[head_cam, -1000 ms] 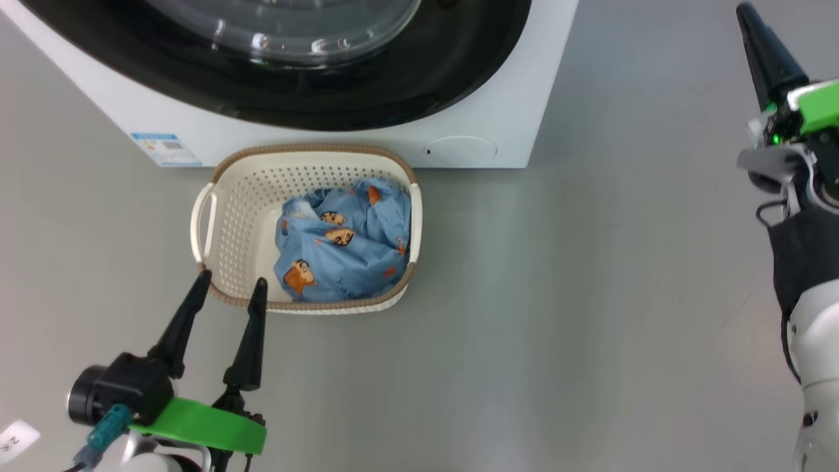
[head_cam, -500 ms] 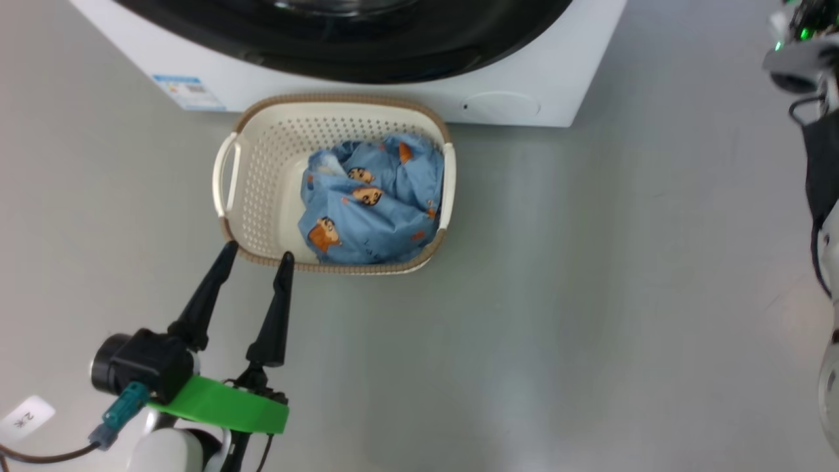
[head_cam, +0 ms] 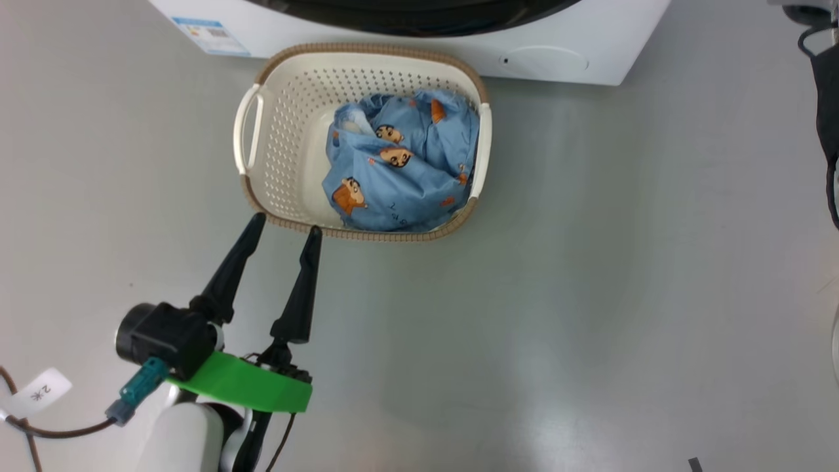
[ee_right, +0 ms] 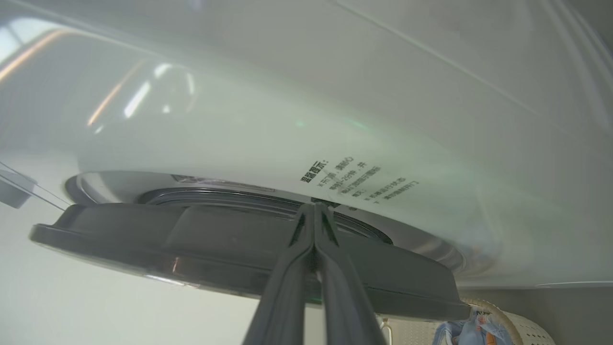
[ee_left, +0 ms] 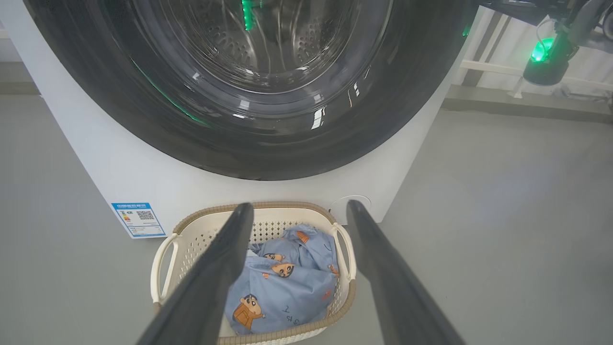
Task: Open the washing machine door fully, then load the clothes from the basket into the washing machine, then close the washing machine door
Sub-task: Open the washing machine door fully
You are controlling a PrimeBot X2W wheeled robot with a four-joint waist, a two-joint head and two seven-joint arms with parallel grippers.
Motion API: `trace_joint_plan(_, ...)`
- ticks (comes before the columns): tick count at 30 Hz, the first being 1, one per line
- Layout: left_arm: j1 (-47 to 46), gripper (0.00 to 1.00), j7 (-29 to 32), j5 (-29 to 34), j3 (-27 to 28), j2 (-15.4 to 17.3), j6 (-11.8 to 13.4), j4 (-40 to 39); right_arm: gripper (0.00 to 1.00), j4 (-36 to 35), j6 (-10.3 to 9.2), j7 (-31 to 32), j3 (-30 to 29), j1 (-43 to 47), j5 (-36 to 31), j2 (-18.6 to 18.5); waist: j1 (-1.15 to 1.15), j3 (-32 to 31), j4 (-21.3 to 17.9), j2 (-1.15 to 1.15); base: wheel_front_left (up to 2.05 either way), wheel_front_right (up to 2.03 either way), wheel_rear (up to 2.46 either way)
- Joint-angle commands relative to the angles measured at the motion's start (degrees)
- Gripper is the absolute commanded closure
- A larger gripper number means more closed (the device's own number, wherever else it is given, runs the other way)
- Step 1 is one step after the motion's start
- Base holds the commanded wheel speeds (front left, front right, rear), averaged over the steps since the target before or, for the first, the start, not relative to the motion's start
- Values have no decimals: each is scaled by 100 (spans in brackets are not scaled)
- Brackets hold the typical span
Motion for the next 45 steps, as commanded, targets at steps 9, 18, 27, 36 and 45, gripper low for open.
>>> trace_joint_plan(9, -246, 0, -36, -218, 28, 98, 85, -177, 100, 169, -5, 11, 111, -524, -394, 208, 0, 301, 175, 0, 0, 0, 0)
trace_joint_plan(18, -369, 0, -36, -322, -64, 98, 119, -215, 100, 516, -5, 12, 83, -847, -636, 306, 0, 481, 266, 0, 0, 0, 0)
trace_joint_plan(27, -391, 0, -36, -337, -87, 98, 133, -247, 100, 889, -5, 575, 145, -957, -757, 369, 0, 526, 281, 0, 0, 0, 0)
trace_joint_plan(36, -452, 0, -36, -325, -37, 98, 124, -287, 100, 231, -5, 1514, 263, -690, -503, 367, 0, 555, 196, 0, 0, 0, 0)
trace_joint_plan(45, -474, 0, -36, -281, 32, 98, 93, -332, 100, -572, -5, 2610, 338, -31, -184, 249, 0, 477, 128, 0, 0, 0, 0)
